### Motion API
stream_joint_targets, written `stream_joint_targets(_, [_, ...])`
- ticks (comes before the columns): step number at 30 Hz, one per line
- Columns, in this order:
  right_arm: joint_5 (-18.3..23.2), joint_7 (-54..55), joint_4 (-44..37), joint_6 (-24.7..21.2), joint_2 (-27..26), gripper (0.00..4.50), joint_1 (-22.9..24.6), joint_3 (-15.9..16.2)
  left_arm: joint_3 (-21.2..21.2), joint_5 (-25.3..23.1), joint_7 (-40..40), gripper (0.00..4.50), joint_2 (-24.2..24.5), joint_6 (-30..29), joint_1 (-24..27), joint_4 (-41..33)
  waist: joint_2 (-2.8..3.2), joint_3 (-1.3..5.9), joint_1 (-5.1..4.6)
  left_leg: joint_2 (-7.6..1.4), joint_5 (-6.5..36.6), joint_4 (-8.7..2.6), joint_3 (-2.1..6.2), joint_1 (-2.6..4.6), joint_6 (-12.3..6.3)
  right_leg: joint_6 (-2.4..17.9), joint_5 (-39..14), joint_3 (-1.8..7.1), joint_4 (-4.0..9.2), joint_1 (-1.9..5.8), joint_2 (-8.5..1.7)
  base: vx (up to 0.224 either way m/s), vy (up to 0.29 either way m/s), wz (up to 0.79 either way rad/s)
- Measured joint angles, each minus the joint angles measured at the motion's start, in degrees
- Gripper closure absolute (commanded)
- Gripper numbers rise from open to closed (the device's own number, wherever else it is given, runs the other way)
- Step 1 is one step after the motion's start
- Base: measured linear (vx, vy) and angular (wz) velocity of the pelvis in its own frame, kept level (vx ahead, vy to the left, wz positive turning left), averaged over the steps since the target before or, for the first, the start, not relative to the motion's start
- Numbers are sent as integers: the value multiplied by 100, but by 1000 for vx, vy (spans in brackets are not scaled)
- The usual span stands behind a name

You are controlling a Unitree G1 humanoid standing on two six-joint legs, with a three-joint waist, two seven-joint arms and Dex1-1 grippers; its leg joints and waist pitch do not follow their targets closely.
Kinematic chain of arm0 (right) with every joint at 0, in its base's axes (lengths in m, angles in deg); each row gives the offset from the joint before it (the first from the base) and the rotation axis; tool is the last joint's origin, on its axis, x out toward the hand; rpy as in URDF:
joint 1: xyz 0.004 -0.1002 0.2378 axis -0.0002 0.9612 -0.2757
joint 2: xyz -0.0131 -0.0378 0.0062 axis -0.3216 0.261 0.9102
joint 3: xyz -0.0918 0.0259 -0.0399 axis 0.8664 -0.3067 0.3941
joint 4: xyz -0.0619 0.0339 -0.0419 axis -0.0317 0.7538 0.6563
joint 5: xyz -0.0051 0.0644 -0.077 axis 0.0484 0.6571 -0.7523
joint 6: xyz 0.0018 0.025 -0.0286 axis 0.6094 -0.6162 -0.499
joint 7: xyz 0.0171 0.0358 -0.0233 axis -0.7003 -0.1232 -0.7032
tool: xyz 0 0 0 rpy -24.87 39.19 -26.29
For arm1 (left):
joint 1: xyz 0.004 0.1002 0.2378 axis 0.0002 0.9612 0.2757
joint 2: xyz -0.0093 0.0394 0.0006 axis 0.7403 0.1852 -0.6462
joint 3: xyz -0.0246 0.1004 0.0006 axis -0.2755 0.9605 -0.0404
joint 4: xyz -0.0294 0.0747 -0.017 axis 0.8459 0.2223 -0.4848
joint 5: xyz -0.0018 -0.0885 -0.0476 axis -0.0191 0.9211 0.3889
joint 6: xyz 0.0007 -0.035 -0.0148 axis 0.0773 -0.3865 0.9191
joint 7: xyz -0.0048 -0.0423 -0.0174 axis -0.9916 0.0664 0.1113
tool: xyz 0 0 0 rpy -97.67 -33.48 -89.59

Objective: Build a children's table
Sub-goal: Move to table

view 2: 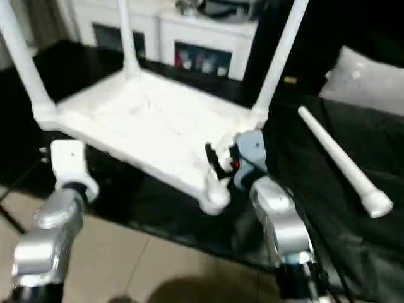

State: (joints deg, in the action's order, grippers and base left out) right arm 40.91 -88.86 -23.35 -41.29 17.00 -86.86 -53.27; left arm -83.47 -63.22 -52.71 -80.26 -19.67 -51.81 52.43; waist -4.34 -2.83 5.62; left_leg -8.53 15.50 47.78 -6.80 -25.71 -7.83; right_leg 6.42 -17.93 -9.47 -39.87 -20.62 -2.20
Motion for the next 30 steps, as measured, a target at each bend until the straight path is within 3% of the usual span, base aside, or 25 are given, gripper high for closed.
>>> stream_joint_targets(2, [26,39,-21,-109,0,0,-9,-79,61,-1,-3,217,10,81,-43,-47,55,17,-46,96,67,-220,-214,233,104,29,28,-394,216,129,45,-23,-257,67])
stream_joint_targets(3, [31,41,-17,-135,-7,0,-2,-113,60,-1,-6,203,47,84,-107,-61,165,4,-58,25,403,-584,-184,400,310,83,80,-699,398,227,152,-13,-239,72])
stream_joint_targets(4, [32,27,-5,-158,3,0,-1,-86,48,-1,-12,187,66,76,-123,-58,189,-12,-71,-109,243,-690,-111,423,652,52,110,-814,512,285,232,-9,-290,75])
stream_joint_targets(5, [57,18,-10,-161,-24,0,-4,-48,15,-6,-26,178,99,67,-115,-52,210,-22,-108,-141,168,-733,3,432,840,-151,13,-643,210,184,283,6,-275,55])
stream_joint_targets(6, [129,-6,-28,-160,-110,0,3,39,-65,-42,-56,178,190,66,-72,-54,178,2,-85,-166,110,-767,14,442,924,-306,-83,-115,-513,-75,248,6,-275,55])
stream_joint_targets(7, [161,-28,-62,-158,-138,0,16,54,-122,-73,-73,175,218,73,-72,-59,151,19,-47,-187,74,-779,23,436,983,-308,-80,268,-836,-261,121,-7,-209,20])
stream_joint_targets(8, [178,-32,-89,-157,-135,0,18,58,-128,-108,-81,169,226,74,-71,-58,123,31,-35,-198,41,-779,29,413,1035,-267,-47,569,-726,-366,-96,-65,-231,2])
stream_joint_targets(9, [191,-32,-92,-149,-124,0,30,58,-111,-123,-82,148,208,85,-79,-55,32,61,-48,-207,9,-772,27,351,1085,-445,54,784,-341,-428,-402,-65,-231,2])
stream_joint_targets(10, [190,-31,-79,-153,-126,0,64,65,-105,-134,-84,141,193,89,-69,-47,-15,57,-53,-271,-32,-807,32,352,1019,-606,120,727,-305,-454,-390,-61,-285,-7])
stream_joint_targets(11, [179,-20,-77,-149,-92,0,130,35,-49,-145,-90,141,152,93,-75,-8,-59,52,-54,-263,-12,-639,84,214,377,-547,165,660,-214,-430,-296,-48,-341,-2])
stream_joint_targets(12, [141,10,-30,-147,7,0,219,-42,74,-146,-93,138,54,96,-70,16,-120,29,-42,-195,112,-182,-17,75,-1,-391,254,572,-91,-385,-222,-48,-341,-2])
stream_joint_targets(13, [121,39,11,-134,27,0,223,-112,223,-143,-89,134,39,99,-67,35,-123,22,-63,-54,157,11,-66,60,33,-295,319,517,20,-326,-133,-69,-329,2])
stream_joint_targets(15, [214,3,1,-22,1,0,179,-251,348,-144,-86,107,48,158,-83,34,6,34,-142,205,293,-215,-158,263,274,-208,453,241,264,-213,93,-77,-259,-7])
stream_joint_targets(16, [296,-49,-20,4,-29,0,155,-304,339,-144,-86,100,80,182,-96,27,119,46,-155,220,454,-455,-128,365,421,-159,521,78,386,-182,233,-71,-216,-7])
stream_joint_targets(17, [381,-90,-10,30,-85,0,141,-307,287,-145,-87,100,139,190,-89,46,193,18,-202,49,353,-544,-11,390,690,-180,596,-108,506,-113,298,-60,-195,-10])
stream_joint_targets(18, [444,-135,-23,94,-182,0,126,-217,205,-146,-88,96,181,190,-81,62,189,35,-271,-61,244,-637,35,393,776,-508,363,-109,256,-194,272,-60,-195,-10])
stream_joint_targets(19, [462,-178,-34,111,-198,0,105,-161,120,-153,-93,88,232,193,-85,58,184,54,-283,-137,187,-665,50,369,851,-650,210,54,-341,-360,202,-59,-180,-14])
stream_joint_targets(20, [458,-191,-38,110,-188,0,93,-133,62,-161,-97,75,247,195,-88,60,189,69,-305,-162,125,-700,97,334,897,-647,161,214,-679,-445,54,-80,-218,-1])
stream_joint_targets(21, [439,-163,-37,107,-161,0,89,-134,56,-162,-97,63,242,199,-99,59,141,102,-303,-177,30,-762,117,287,952,-572,142,480,-623,-446,-137,-80,-218,-1])
stream_joint_targets(23, [445,-126,-35,110,-186,0,30,-139,59,-171,-100,58,252,228,-117,64,-20,152,-297,-200,-57,-780,112,208,1034,-583,106,733,-156,-348,-400,-101,-285,-3])
stream_joint_targets(25, [424,48,52,115,-206,0,93,-258,191,-200,-106,57,199,234,-122,116,-75,115,-217,-228,-62,-602,76,88,61,-549,206,637,-73,-321,-282,-117,-309,-6])
stream_joint_targets(26, [384,138,134,115,-175,0,98,-343,324,-213,-104,27,189,234,-122,127,-82,106,-182,-154,-27,-370,3,71,37,-514,256,598,-13,-287,-236,-104,-299,3])
stream_joint_targets(27, [342,211,155,130,-154,0,98,-422,462,-218,-101,20,184,236,-151,125,-65,102,-159,21,-32,-411,-49,173,131,-480,316,551,61,-241,-168,-104,-299,3])
stream_joint_targets(29, [279,304,148,117,-116,0,61,-442,465,-227,-102,20,241,298,-213,124,-15,78,-131,196,51,-874,-36,405,568,-425,406,457,193,-210,-1,-114,-236,-5])
stream_joint_targets(30, [273,324,150,58,-121,0,58,-423,404,-248,-103,15,267,325,-202,133,-37,60,-99,108,-53,-1034,-11,444,756,-419,462,365,300,-197,31,-118,-226,-10])
